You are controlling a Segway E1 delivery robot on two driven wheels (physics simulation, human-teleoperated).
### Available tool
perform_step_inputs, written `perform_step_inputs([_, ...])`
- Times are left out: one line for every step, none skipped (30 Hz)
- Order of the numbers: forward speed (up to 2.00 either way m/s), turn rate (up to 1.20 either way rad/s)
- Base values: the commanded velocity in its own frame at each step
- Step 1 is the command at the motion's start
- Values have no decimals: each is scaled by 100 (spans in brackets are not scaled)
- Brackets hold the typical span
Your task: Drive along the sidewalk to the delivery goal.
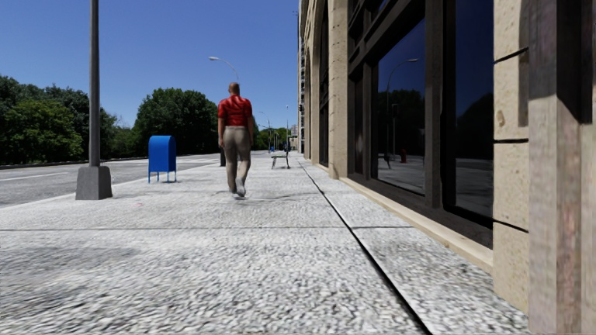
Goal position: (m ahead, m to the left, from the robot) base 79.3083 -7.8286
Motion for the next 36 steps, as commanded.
perform_step_inputs([200, 0])
perform_step_inputs([200, 0])
perform_step_inputs([200, 0])
perform_step_inputs([200, 0])
perform_step_inputs([200, 0])
perform_step_inputs([200, -7])
perform_step_inputs([200, -15])
perform_step_inputs([200, -15])
perform_step_inputs([200, -17])
perform_step_inputs([200, -18])
perform_step_inputs([200, -18])
perform_step_inputs([200, -14])
perform_step_inputs([200, -8])
perform_step_inputs([200, 0])
perform_step_inputs([200, 0])
perform_step_inputs([200, 0])
perform_step_inputs([200, 0])
perform_step_inputs([200, 0])
perform_step_inputs([200, 0])
perform_step_inputs([200, 0])
perform_step_inputs([200, 0])
perform_step_inputs([200, -6])
perform_step_inputs([200, -19])
perform_step_inputs([200, -25])
perform_step_inputs([200, -27])
perform_step_inputs([200, -27])
perform_step_inputs([200, -28])
perform_step_inputs([200, -28])
perform_step_inputs([200, -28])
perform_step_inputs([200, -27])
perform_step_inputs([200, -11])
perform_step_inputs([200, -11])
perform_step_inputs([200, 0])
perform_step_inputs([200, 0])
perform_step_inputs([200, 0])
perform_step_inputs([200, 0])
